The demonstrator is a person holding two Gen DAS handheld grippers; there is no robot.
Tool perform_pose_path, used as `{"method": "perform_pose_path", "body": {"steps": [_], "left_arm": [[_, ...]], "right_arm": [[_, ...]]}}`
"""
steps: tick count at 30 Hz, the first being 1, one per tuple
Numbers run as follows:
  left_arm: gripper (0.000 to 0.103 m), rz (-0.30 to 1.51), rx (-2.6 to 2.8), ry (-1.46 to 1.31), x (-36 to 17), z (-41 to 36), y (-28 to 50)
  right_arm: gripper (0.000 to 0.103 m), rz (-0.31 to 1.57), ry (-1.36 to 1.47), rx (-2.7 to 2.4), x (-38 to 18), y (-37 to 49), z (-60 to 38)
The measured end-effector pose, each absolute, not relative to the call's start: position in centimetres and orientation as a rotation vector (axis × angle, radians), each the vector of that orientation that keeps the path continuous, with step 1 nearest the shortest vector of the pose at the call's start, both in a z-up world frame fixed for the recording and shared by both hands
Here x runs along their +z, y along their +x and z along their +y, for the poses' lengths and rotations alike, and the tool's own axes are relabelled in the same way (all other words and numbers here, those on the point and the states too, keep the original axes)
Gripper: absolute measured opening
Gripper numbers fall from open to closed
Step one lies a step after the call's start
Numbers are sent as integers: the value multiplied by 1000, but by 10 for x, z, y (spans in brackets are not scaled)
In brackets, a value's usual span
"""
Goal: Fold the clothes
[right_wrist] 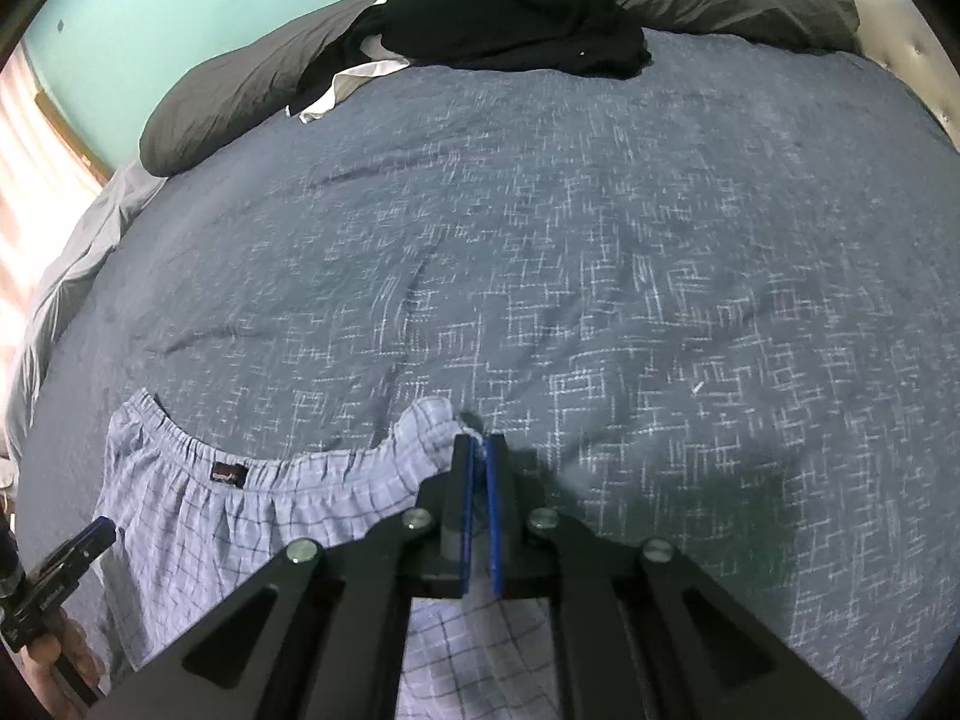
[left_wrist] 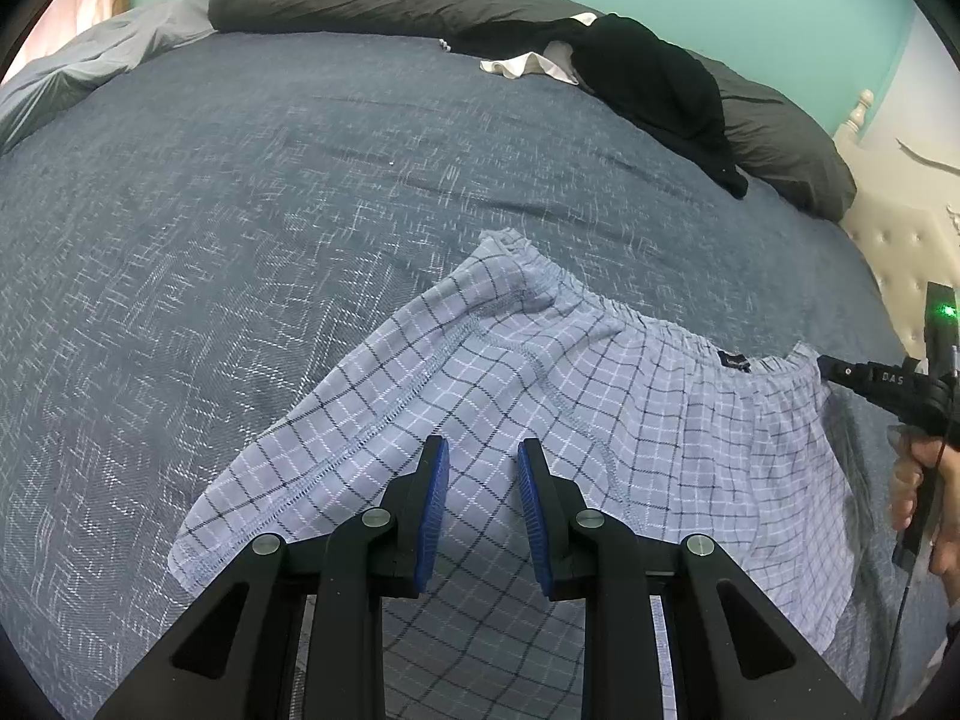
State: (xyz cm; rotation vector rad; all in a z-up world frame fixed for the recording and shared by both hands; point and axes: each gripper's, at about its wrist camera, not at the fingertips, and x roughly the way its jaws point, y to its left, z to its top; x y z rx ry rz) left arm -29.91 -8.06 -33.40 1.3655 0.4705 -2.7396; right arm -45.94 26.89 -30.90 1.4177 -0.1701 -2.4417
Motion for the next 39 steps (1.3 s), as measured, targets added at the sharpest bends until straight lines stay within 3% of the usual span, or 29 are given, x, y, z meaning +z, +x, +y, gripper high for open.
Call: {"method": "perform_pose_path", "body": {"steps": [4,13,16,20,29,33,39], "left_arm": [[26,473,-2739,1367,-334,-80,-299],[26,481,-2737,1369,-334,-80,-299],[26,483,-2735,1372,-334,-80,-300],[26,483,-2736,1371,-334,-80,-301],[26,483,-2733,1374,-335,-79,-301],[26,485,-2734,1371,-335,-80,-300],[26,488,-2730,1369,-334,-82,-300]], "right_arm": [[3,-174,1442,-2417,-313,-465,269],[8,-423,1444,-2352,-309,-474,293],[11,-508,1426,-2350,-304,-475,298],[25,-620,1423,-2308,-303,-482,303],[25,-441,1579,-2234,-318,-503,271],[9,-351,1567,-2252,-316,-502,261],[6,-306,1476,-2315,-307,-498,258]]}}
